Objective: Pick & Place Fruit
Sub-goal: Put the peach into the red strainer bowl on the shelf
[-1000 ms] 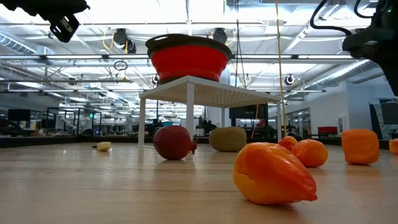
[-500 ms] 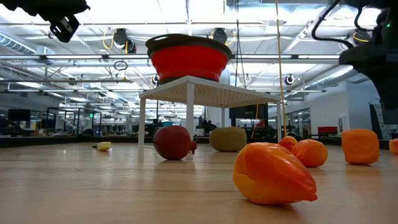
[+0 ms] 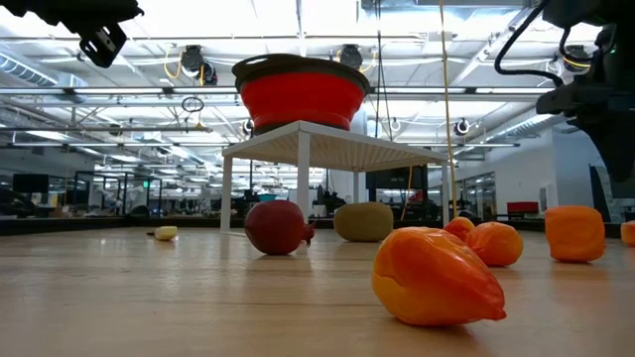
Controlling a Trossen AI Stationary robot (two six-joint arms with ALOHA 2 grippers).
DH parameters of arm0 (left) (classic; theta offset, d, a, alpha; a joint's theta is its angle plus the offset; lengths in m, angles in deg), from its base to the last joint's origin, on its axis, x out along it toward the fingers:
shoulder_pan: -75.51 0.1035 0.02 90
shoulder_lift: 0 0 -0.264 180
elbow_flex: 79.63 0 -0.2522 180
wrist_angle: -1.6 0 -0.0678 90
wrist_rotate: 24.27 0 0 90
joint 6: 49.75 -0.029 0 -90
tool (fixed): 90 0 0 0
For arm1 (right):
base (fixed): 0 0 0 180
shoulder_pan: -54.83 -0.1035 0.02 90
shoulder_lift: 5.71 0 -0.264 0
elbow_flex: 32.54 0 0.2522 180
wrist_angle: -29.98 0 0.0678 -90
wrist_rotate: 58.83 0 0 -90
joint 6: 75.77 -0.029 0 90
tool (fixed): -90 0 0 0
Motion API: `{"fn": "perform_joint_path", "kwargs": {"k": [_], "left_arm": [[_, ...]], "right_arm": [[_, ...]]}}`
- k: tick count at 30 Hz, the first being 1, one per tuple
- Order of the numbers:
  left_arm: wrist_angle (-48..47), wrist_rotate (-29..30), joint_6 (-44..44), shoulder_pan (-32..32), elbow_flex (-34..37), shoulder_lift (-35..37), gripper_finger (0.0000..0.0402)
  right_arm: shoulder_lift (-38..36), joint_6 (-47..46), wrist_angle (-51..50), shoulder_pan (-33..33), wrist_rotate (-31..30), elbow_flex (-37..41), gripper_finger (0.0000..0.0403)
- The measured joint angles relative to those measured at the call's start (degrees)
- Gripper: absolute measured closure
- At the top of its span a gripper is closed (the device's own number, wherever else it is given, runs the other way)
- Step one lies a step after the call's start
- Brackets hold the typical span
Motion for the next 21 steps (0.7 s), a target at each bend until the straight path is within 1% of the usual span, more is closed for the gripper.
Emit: {"fn": "perform_joint_path", "kwargs": {"k": [5, 11, 14, 21], "left_arm": [[0.0, 0.0, 0.0, 0.0, 0.0, 0.0, 0.0375], [0.6, 0.0, 0.2, 0.0, 0.0, -0.1, 0.0393], [1.4, 0.0, 0.2, 0.0, 0.0, -0.1, 0.0400], [1.5, 0.0, 0.2, 0.0, 0.0, -0.1, 0.0379]], "right_arm": [[1.3, 2.9, 3.3, 2.0, -0.1, 0.9, 0.0203], [1.7, 4.2, 7.8, 3.5, 0.1, 4.4, 0.0210], [1.8, 4.2, 7.9, 4.1, 0.1, 5.2, 0.0213], [1.8, 4.2, 9.3, 5.6, 0.1, 7.1, 0.0222]]}}
